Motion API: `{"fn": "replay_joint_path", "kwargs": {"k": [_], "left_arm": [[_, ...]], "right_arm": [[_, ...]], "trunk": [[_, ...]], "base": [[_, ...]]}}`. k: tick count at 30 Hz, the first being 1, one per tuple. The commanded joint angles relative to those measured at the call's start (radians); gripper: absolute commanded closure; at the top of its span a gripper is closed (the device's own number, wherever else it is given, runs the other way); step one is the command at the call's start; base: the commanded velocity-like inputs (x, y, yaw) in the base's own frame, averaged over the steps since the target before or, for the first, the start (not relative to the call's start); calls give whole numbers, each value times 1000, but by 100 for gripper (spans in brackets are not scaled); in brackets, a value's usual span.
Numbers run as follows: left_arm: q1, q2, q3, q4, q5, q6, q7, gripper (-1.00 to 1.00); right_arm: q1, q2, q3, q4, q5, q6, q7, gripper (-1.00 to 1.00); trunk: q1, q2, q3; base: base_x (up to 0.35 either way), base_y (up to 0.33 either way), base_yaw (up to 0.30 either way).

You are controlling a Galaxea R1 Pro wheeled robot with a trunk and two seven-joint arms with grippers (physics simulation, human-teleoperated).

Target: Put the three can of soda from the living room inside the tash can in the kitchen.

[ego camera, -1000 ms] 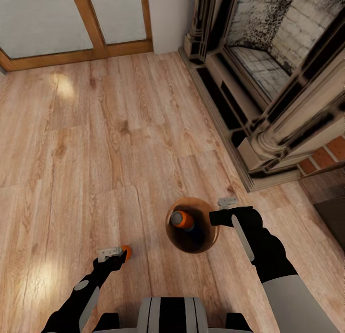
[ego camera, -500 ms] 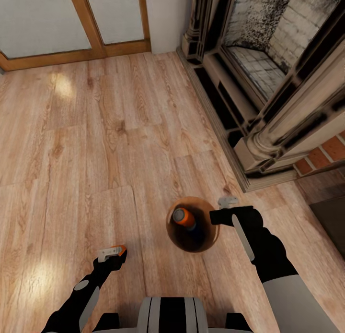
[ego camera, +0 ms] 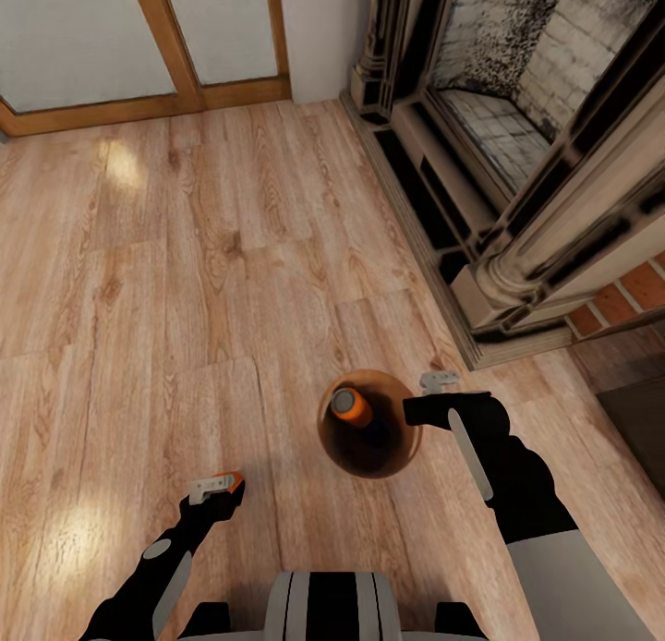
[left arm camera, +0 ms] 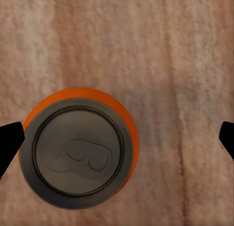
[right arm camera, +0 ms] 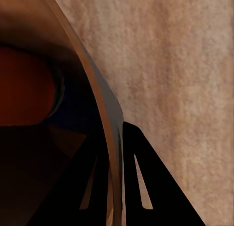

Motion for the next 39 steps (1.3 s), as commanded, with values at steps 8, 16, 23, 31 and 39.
{"fn": "replay_joint_path", "kwargs": {"k": [8, 16, 23, 31, 39], "left_arm": [[0, 0, 0, 0, 0, 0, 0, -100], [-1, 0, 0, 0, 0, 0, 0, -100], [-1, 0, 0, 0, 0, 0, 0, -100], [0, 4, 3, 0, -1, 0, 0, -100], [0, 5, 3, 0, -2, 0, 0, -100]], "right_arm": [[0, 2, 0, -29, -30, 0, 6, 100], [0, 3, 0, -32, -31, 0, 6, 100], [0, 3, 0, -31, -31, 0, 6, 100], [0, 3, 0, -31, -31, 0, 6, 100], [0, 3, 0, -31, -31, 0, 6, 100]], "trunk": [[0, 0, 0], [0, 0, 0], [0, 0, 0], [0, 0, 0], [0, 0, 0]], "base": [[0, 0, 0], [0, 0, 0], [0, 0, 0], [0, 0, 0], [0, 0, 0]]}}
